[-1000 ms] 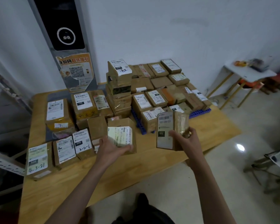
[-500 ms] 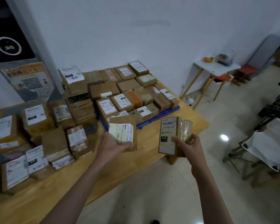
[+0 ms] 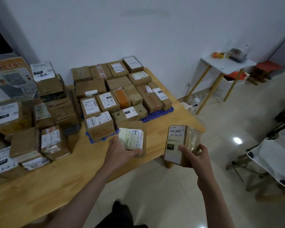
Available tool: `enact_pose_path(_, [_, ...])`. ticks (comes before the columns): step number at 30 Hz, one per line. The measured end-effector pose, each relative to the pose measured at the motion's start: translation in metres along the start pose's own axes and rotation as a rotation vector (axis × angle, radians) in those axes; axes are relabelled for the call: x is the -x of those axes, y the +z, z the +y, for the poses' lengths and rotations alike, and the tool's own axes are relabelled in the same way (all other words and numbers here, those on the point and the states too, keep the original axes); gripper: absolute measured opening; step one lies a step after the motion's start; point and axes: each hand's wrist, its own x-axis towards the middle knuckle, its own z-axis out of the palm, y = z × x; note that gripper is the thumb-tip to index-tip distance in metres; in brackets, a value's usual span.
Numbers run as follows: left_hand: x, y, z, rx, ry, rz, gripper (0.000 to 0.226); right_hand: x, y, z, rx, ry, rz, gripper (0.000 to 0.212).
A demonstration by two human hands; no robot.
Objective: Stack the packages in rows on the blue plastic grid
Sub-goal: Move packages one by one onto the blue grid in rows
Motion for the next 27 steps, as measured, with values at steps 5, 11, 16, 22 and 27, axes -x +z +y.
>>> enact_pose_path(5, [-0.033, 0.007, 0.021, 0.005, -0.019, 0.033, 0.105, -0.037, -0.001, -0.006, -0.013, 0.001, -0.032, 0.070])
enact_pose_path(11, [-0.102, 0.023, 0.052, 0.077, 0.015, 0.039, 0.104, -0.098, 0.002, -0.024, 0.016, 0.006, -0.063, 0.072])
enact_pose_path(16, [-0.167, 0.044, 0.083, 0.137, 0.003, 0.049, 0.094, -0.160, 0.015, -0.053, 0.050, -0.001, -0.122, 0.069])
enact_pose_path(22, [-0.230, 0.050, 0.097, 0.103, -0.022, 0.075, 0.096, -0.232, 0.044, -0.079, 0.071, 0.004, -0.157, 0.065])
enact_pose_path(27, [-0.276, 0.042, 0.099, 0.109, -0.080, 0.061, 0.094, -0.277, 0.069, -0.083, 0.093, 0.033, -0.197, 0.070])
